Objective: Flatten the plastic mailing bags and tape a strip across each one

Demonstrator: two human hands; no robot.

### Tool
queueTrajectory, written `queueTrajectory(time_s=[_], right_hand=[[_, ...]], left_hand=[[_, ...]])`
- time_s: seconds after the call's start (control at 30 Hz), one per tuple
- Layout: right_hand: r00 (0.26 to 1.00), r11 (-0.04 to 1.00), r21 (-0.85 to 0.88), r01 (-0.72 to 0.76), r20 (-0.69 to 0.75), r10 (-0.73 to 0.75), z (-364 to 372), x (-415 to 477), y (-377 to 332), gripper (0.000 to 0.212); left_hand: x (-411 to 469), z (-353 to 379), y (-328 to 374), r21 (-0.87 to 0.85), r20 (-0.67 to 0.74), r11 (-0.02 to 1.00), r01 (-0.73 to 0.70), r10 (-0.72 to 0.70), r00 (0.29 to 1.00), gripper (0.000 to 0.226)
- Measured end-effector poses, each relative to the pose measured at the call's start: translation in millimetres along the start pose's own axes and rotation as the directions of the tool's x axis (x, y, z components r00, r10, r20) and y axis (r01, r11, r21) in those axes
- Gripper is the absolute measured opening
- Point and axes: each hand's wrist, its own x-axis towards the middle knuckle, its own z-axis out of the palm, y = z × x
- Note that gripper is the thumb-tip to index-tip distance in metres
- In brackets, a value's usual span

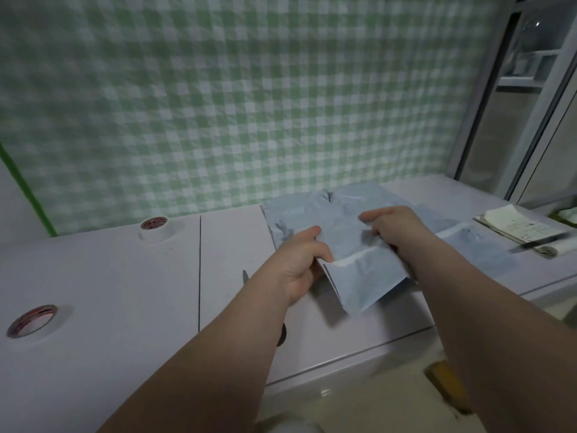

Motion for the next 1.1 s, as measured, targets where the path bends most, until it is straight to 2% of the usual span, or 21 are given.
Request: queueTrajectory(time_s=[0.07, 0.13, 0.17, 0.23, 0.27, 0.3, 0.33, 0.37, 0.43, 0.47, 0.53, 0.6, 0.63, 0.73, 0.8, 0.9, 1.0, 1.1], right_hand=[[0.999, 0.963, -0.268, 0.018, -0.045, -0.031, 2, 7, 5, 0.026], [0.997, 0.887, -0.461, 0.018, -0.057, -0.050, 3, 9, 7, 0.026], [0.997, 0.853, -0.521, 0.027, -0.045, -0.059, 3, 10, 9, 0.026], [0.996, 0.780, -0.622, 0.061, -0.015, -0.091, 5, 7, 10, 0.026], [0.994, 0.737, -0.672, 0.078, -0.006, -0.111, 6, 5, 11, 0.026], [0.992, 0.685, -0.724, 0.083, -0.006, -0.127, 7, 2, 11, 0.026], [0.989, 0.627, -0.775, 0.080, -0.014, -0.144, 8, -1, 11, 0.026], [0.987, 0.562, -0.824, 0.070, -0.024, -0.158, 9, -6, 10, 0.026], [0.980, 0.390, -0.919, 0.063, -0.017, -0.198, 10, -15, 8, 0.030], [0.974, 0.299, -0.952, 0.067, -0.003, -0.229, 11, -20, 6, 0.033], [0.954, 0.191, -0.977, 0.098, 0.037, -0.297, 15, -27, 5, 0.037], [0.937, 0.195, -0.965, 0.176, 0.103, -0.334, 23, -32, 5, 0.035], [0.935, 0.228, -0.950, 0.215, 0.133, -0.330, 29, -34, 7, 0.034], [0.949, 0.397, -0.873, 0.283, 0.197, -0.245, 48, -36, 24, 0.040], [0.968, 0.467, -0.849, 0.248, 0.201, -0.148, 54, -38, 34, 0.055], [0.981, 0.461, -0.867, 0.191, 0.184, -0.061, 56, -38, 34, 0.061], [0.988, 0.451, -0.881, 0.140, 0.157, 0.000, 60, -45, 20, 0.054], [0.975, 0.441, -0.870, 0.222, 0.203, -0.091, 74, -63, 12, 0.043]], left_hand=[[6, 1, -4, 0.096, -0.023, 0.995, 0.017, -0.015, 1.000, 0.034], [12, -2, -6, 0.212, -0.108, 0.977, -0.001, 0.024, 0.994, 0.025], [14, -4, -7, 0.278, -0.146, 0.960, -0.014, 0.057, 0.988, 0.028], [18, -11, -10, 0.407, -0.185, 0.913, -0.019, 0.103, 0.977, 0.054], [17, -12, -11, 0.491, -0.179, 0.871, -0.020, 0.123, 0.976, 0.058], [15, -14, -11, 0.604, -0.168, 0.797, -0.021, 0.152, 0.974, 0.054], [13, -14, -11, 0.742, -0.142, 0.670, -0.021, 0.187, 0.972, 0.042], [11, -15, -10, 0.868, -0.110, 0.496, -0.012, 0.215, 0.970, 0.029], [7, -15, -9, 0.987, -0.039, 0.163, -0.004, 0.262, 0.964, 0.019], [4, -15, -10, 0.999, -0.015, 0.053, 0.001, 0.276, 0.961, 0.019], [-1, -15, -12, 0.995, 0.036, -0.101, -0.005, 0.310, 0.950, 0.022], [-7, -17, -14, 0.973, 0.098, -0.227, -0.029, 0.296, 0.950, 0.040], [-8, -18, -16, 0.960, 0.103, -0.277, -0.033, 0.241, 0.965, 0.049], [-9, -23, -21, 0.947, 0.038, -0.321, -0.013, 0.071, 0.997, 0.064], [-9, -28, -24, 0.945, 0.032, -0.328, -0.015, 0.045, 0.999, 0.066], [-17, -31, -21, 0.941, 0.071, -0.335, -0.050, 0.052, 0.996, 0.065], [-27, -38, -14, 0.946, 0.111, -0.314, -0.078, 0.090, 0.990, 0.059], [-40, -53, -6, 0.962, 0.131, -0.258, -0.088, 0.154, 0.979, 0.046]])
